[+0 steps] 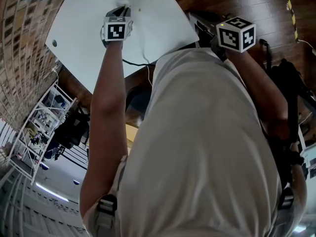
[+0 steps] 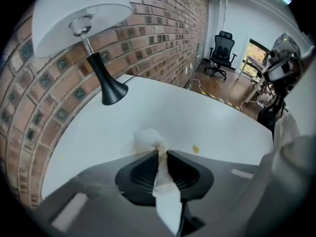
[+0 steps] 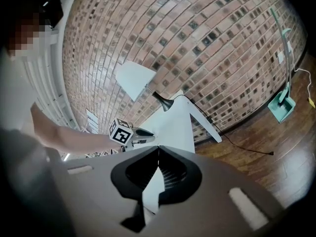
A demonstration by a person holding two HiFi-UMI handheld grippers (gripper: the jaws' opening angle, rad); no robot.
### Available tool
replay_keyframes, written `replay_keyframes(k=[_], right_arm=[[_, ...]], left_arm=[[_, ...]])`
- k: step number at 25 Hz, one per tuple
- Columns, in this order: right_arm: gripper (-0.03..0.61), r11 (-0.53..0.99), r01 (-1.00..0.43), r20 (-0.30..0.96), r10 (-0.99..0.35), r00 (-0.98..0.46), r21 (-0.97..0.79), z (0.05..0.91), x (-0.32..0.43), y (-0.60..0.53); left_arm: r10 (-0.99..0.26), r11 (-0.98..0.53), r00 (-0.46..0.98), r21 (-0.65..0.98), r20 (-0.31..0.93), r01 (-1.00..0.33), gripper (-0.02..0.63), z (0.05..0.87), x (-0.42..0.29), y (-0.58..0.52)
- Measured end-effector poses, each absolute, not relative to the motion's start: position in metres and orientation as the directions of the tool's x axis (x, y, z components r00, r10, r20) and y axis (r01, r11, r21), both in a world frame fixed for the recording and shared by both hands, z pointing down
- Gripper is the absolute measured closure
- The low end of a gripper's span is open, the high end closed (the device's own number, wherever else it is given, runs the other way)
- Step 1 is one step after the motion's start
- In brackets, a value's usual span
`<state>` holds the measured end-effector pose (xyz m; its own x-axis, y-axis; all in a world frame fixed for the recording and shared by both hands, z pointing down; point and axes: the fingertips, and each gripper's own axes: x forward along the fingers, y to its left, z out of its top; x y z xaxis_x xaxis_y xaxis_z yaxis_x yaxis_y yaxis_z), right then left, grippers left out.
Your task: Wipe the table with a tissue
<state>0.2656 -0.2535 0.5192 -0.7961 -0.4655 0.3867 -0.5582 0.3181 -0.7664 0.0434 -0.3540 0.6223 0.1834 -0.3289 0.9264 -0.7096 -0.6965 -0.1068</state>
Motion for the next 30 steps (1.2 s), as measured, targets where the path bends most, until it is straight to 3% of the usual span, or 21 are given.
replay_keyframes(k=[8, 14, 19, 30], right_arm=[[0.571, 0.318, -0.551, 0.385, -0.456, -0.802, -0.771, 0.521, 0.266, -0.252], [0.571, 0.328, -0.545, 0.377, -0.455, -0.807, -0.771, 0.518, 0.268, -0.25], [0.571, 0.326, -0.537, 0.368, -0.457, -0.81, -0.778, 0.52, 0.27, -0.246], [0.571, 0.312, -0.532, 0.369, -0.452, -0.812, -0.787, 0.525, 0.281, -0.237]], left_arm=[[-0.255, -0.813, 0.217, -0.088, 0.942, -0.576, 0.551, 0.623, 0.068, -0.336], [-0.24, -0.773, 0.233, -0.04, 0.942, -0.633, 0.551, 0.623, 0.074, -0.316], [-0.26, -0.655, 0.296, 0.057, 0.919, -0.753, 0.551, 0.62, 0.087, -0.306], [-0.322, -0.596, 0.255, 0.014, 0.912, -0.803, 0.554, 0.621, 0.126, -0.275]])
